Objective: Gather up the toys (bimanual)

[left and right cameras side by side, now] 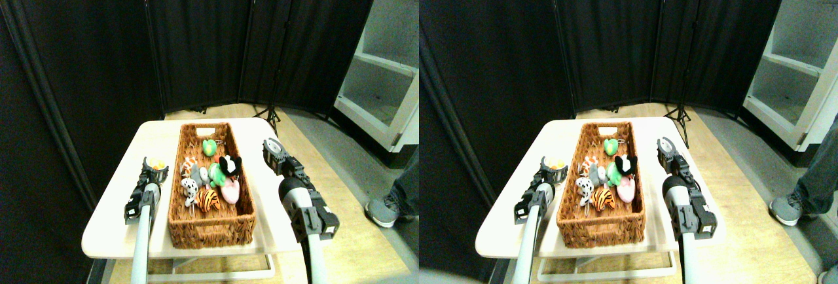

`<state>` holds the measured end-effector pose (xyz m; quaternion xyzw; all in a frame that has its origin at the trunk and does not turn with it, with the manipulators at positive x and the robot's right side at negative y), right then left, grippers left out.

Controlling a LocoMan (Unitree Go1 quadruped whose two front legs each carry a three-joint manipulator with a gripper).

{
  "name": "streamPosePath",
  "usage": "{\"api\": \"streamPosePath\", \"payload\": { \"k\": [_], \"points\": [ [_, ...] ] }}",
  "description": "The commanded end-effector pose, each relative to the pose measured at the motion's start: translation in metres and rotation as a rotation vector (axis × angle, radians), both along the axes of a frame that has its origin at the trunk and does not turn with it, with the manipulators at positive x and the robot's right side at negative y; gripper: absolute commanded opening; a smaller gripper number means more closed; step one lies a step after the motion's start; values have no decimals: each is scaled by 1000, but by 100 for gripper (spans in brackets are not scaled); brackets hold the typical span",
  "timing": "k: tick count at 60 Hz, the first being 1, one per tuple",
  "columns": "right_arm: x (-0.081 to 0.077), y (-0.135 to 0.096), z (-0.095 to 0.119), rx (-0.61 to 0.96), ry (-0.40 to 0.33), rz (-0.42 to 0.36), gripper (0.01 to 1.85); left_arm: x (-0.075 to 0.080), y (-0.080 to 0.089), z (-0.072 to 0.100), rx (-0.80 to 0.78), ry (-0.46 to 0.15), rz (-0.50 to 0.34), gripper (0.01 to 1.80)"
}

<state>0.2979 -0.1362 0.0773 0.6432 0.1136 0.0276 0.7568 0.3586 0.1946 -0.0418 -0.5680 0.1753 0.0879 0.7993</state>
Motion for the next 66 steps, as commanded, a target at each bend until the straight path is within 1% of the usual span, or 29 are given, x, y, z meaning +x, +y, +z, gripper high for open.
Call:
{"api": "streamPosePath", "payload": {
  "k": [1, 3, 4, 5, 6, 7, 9, 10, 12, 13, 14, 20, 24, 28, 32, 39, 43, 46, 48, 54, 55, 56, 57, 58, 59, 61, 63, 64, 66],
  "points": [
    [-2, 0, 8, -8, -41, -10, 1, -1, 2, -10, 11, 0, 32, 53],
    [-3, 0, 8, 15, -33, -18, 1, -2, 3, -13, 2, -9, 47, 36],
    [-2, 0, 8, 11, -33, -19, 1, -2, 3, -12, 19, -15, 46, 24],
    [-2, 1, 8, 11, -34, -20, 1, -2, 3, -12, 39, -21, 46, 18],
    [-2, 1, 9, 11, -35, -23, 1, -2, 3, -11, 77, -33, 44, 6],
    [-2, 1, 9, 10, -35, -26, 1, -2, 3, -10, 77, -36, 42, 1],
    [-2, 2, 9, 8, -33, -32, 1, -1, 3, -8, 66, -41, 31, 1],
    [-2, 2, 10, 0, -35, -26, 1, 0, 3, -3, 79, -57, -5, 1],
    [-2, 2, 10, 3, -36, -27, 1, 0, 3, -1, 93, -62, -13, 1],
    [-2, 2, 10, 12, -36, -31, 1, 0, 4, 2, 123, -70, -25, 1],
    [-2, 3, 10, 23, -31, -37, 1, 1, 4, 6, 121, -70, -30, 1],
    [-2, 3, 9, 68, -34, -37, 1, 1, 1, 23, 96, -77, -32, 1],
    [-2, 2, 8, 55, -46, -41, 1, 2, 0, 26, 71, -87, -34, 1],
    [-3, 2, 9, 58, -50, -49, 1, 1, -2, 31, 62, -96, -44, 1],
    [-4, 2, 10, 64, -53, -45, 1, -3, -7, 41, 43, -102, -47, 1],
    [-3, 2, 10, 64, -63, -18, 1, -8, -13, 61, 58, -131, -94, 1],
    [-3, 3, 9, 52, -64, -22, 1, -9, -17, 70, 67, -157, -124, 1],
    [-2, 3, 7, 72, -51, -37, 1, -10, -22, 83, 62, -170, -156, 1],
    [-2, 3, 7, 73, -48, -41, 1, -10, -23, 85, 60, -174, -160, 1],
    [1, 0, 2, 78, -44, -45, 1, -13, -38, 107, 45, -200, -201, 1],
    [1, 0, 2, 78, -44, -45, 1, -13, -38, 107, 45, -200, -201, 1],
    [2, 0, 1, 75, -45, -46, 1, -13, -41, 112, 43, -209, -216, 1],
    [2, 0, 1, 75, -45, -46, 1, -13, -41, 112, 43, -209, -216, 1],
    [3, -1, 0, 83, -48, -43, 1, -14, -46, 117, 51, -212, -219, 1],
    [3, -1, 0, 83, -48, -43, 1, -14, -46, 117, 51, -212, -219, 1],
    [3, -2, -1, 89, -47, -46, 1, -14, -51, 123, 44, -215, -231, 1],
    [3, -2, -2, 90, -48, -46, 1, -14, -53, 124, 40, -217, -236, 1],
    [3, -3, -3, 93, -50, -50, 1, -14, -59, 129, 36, -219, -244, 1],
    [3, -3, -3, 101, -50, -51, 1, -14, -62, 131, 25, -221, -252, 1]
  ]
}}
